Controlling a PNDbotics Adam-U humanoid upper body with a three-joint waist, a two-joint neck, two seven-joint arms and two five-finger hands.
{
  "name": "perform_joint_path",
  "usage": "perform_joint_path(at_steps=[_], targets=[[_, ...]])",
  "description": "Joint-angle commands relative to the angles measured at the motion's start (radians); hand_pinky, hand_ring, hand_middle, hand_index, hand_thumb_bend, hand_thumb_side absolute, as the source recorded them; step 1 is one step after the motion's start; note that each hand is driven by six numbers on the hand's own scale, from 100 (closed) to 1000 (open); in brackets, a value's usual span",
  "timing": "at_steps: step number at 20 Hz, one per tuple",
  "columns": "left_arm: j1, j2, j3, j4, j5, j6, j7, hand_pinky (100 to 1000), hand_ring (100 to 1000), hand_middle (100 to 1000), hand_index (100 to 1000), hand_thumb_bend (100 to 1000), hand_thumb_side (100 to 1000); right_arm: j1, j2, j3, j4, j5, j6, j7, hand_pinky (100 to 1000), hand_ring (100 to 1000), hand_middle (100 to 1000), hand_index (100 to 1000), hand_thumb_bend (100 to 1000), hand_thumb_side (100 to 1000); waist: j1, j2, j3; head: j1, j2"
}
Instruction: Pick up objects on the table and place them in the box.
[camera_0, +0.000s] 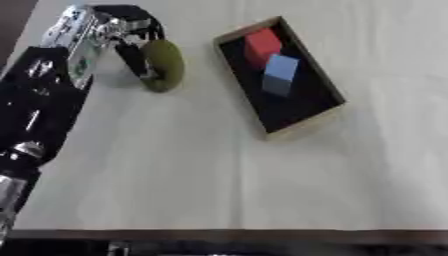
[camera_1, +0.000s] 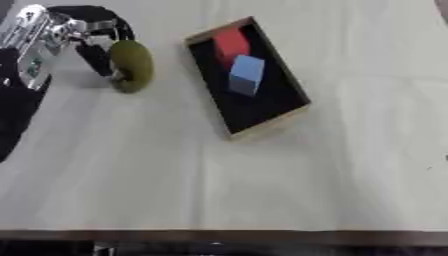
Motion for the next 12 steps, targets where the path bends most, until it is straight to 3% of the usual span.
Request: perform_joint_path(at_steps=[1,3,12], targets=[[-0.011,0.007,0.007,-0.004,-0.006,0.001,0.008,812,728,640,780,368,166,-0.007,-0.01,-0.007,-0.015,0.004,0.002,-0.002,886,816,578,880,100,643,-0.004,-0.016,-0.002,0.001,-0.007],[-0.01,0.009,0.007,-0.016,0.004,0.004,0.012,782,692,615,760,284,106,-0.006,-0.01,-0.007,-0.015,0.004,0.002,-0.003,886,816,577,880,100,643,-0.004,-0.016,-0.001,0.001,-0.006],[-0.012,0.04,0.008,-0.179,0.066,0.036,0.006,743,628,575,729,128,100,-0.004,-0.019,-0.01,-0.015,0.006,0.001,-0.006,885,816,578,879,100,641,-0.003,-0.021,0.003,-0.006,-0.001]])
